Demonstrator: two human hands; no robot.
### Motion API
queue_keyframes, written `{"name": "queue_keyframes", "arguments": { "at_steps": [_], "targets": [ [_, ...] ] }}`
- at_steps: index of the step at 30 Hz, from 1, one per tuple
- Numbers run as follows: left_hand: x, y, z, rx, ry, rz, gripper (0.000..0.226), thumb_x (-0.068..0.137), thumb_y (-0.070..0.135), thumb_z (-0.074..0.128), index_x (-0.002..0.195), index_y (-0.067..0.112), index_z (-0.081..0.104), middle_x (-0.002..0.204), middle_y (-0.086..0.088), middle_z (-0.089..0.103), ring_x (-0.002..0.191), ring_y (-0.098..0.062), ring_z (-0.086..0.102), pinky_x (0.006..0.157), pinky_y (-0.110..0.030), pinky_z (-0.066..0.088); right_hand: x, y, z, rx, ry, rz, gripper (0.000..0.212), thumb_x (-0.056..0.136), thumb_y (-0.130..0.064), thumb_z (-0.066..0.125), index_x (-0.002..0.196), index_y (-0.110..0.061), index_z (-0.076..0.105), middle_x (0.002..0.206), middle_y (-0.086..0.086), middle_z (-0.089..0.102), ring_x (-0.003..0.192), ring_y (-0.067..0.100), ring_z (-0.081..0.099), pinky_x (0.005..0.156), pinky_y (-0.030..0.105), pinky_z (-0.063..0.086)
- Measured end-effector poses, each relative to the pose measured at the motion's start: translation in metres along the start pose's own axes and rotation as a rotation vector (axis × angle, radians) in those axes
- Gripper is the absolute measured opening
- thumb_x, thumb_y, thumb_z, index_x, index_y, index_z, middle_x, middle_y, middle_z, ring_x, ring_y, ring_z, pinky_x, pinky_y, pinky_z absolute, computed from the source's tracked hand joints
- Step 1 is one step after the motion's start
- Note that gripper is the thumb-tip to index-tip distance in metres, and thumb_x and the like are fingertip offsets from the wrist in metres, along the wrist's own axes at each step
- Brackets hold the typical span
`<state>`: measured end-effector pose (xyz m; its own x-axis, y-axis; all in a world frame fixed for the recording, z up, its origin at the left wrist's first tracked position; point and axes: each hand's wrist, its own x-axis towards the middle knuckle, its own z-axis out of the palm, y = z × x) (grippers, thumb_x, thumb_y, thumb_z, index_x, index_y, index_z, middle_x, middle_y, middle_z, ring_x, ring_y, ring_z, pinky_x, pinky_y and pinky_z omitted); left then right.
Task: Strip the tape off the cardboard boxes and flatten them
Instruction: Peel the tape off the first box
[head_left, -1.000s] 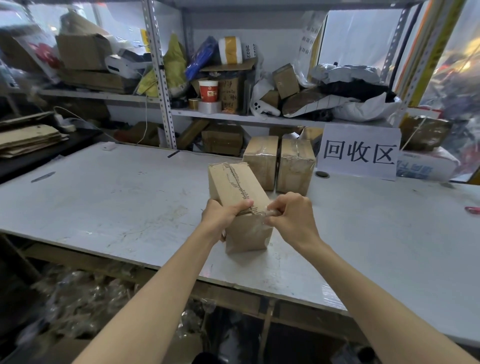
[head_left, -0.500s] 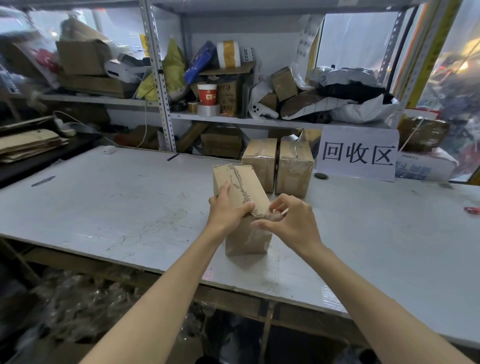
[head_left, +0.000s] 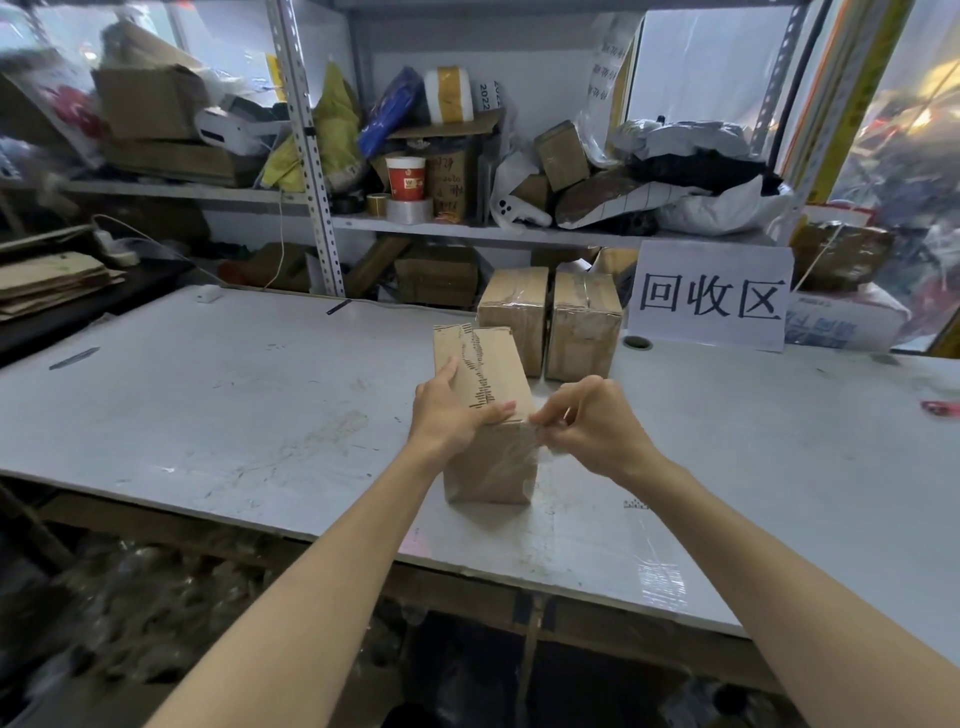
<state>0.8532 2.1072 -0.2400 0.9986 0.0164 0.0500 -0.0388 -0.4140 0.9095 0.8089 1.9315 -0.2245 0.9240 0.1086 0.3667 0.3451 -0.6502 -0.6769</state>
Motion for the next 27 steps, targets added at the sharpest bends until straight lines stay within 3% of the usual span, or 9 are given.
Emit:
{"name": "queue_keyframes", "arguments": {
  "at_steps": [4,9,14,22,27],
  "targets": [
    [0.003,-0.001,0.001,-0.022,-0.016,0.002,0.113,0.067,0.035,0.089,0.155,0.012,0.023,0.142,-0.009,0.045,0.128,-0.025,0.045,0.109,-0.045,0.042,-0.006,0.004,0.003,0.077,0.042,0.037,0.012,0.070,0.003,0.078,0.074,-0.008,0.076,0.057,0.001,0.067,0.050,0.016,0.066,0.052,0.033,0.058],
    [0.006,-0.004,0.001,-0.020,0.021,0.020,0.109,0.069,0.038,0.087,0.154,0.009,0.025,0.145,-0.010,0.044,0.127,-0.024,0.046,0.108,-0.043,0.043,-0.013,0.012,0.006,0.171,0.083,0.161,0.011,0.066,0.010,0.072,0.064,-0.001,0.070,0.054,0.014,0.066,0.048,0.028,0.066,0.050,0.040,0.059],
    [0.007,-0.004,0.002,-0.041,-0.017,0.027,0.107,0.070,0.032,0.088,0.153,0.006,0.027,0.147,-0.009,0.045,0.127,-0.024,0.048,0.107,-0.040,0.044,-0.010,0.019,-0.005,0.239,-0.094,0.240,0.015,0.067,0.016,0.066,0.062,0.002,0.067,0.057,0.022,0.065,0.047,0.032,0.063,0.048,0.036,0.056],
    [0.009,-0.002,0.001,-0.070,-0.048,0.008,0.106,0.070,0.028,0.087,0.153,0.005,0.025,0.145,-0.008,0.047,0.125,-0.023,0.050,0.102,-0.033,0.046,0.009,0.027,-0.015,0.312,-0.266,0.308,0.023,0.066,0.020,0.058,0.061,0.001,0.070,0.055,0.020,0.065,0.049,0.032,0.064,0.048,0.032,0.054],
    [0.010,-0.003,0.001,-0.077,-0.070,-0.005,0.106,0.070,0.027,0.088,0.153,0.004,0.026,0.145,-0.009,0.047,0.126,-0.024,0.049,0.107,-0.040,0.044,0.018,0.024,-0.017,0.250,-0.344,0.311,0.018,0.068,0.020,0.061,0.064,0.005,0.070,0.055,0.018,0.066,0.048,0.028,0.065,0.048,0.030,0.054]
  ]
}}
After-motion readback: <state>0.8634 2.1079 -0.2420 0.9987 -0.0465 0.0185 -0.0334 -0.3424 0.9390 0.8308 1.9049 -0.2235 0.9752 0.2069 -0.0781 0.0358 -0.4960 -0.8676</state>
